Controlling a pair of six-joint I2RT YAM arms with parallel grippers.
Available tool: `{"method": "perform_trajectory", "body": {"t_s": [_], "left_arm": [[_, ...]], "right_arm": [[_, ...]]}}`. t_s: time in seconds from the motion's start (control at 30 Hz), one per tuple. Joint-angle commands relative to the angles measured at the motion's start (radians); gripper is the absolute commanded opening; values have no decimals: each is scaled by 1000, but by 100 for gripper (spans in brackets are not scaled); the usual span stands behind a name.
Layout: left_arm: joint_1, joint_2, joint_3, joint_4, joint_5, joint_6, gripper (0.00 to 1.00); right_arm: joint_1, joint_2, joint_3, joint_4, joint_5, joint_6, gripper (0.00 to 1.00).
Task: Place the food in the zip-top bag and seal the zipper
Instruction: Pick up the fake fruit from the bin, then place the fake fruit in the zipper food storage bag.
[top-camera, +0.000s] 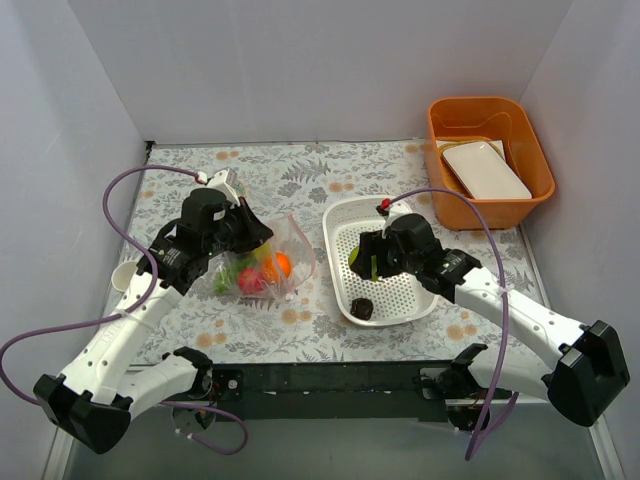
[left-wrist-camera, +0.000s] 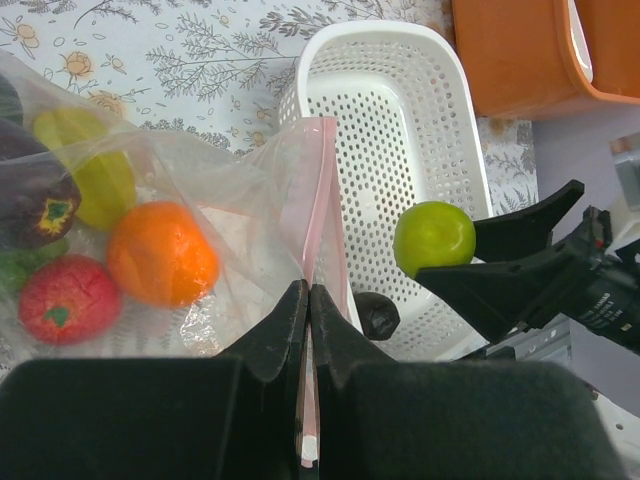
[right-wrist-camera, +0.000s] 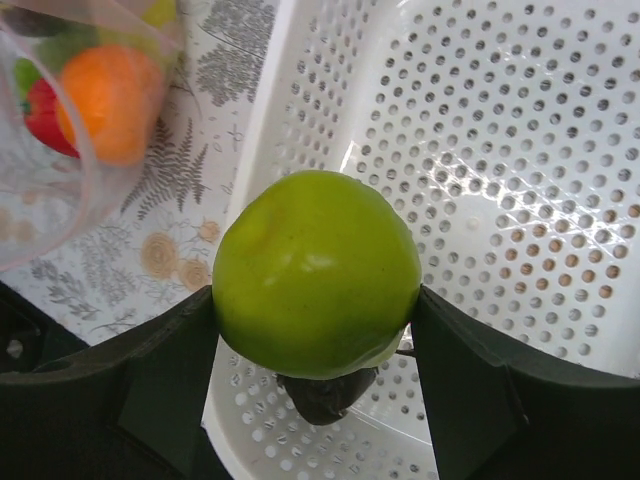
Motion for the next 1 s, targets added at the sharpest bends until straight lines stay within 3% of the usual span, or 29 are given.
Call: {"method": "perform_trajectory", "body": {"t_s": [0.0,0.43,0.97], "left_arm": [[-5,-16,-10,14,23,5,0],[-5,10,-22,29,60,9,0],[-5,10,-35,45,84,9,0]], "right_arm": [[0,-38,32,107,-113,64,44],[102,23,157,267,-210,121,43],[197,236,221,446,-250,155,43]]}}
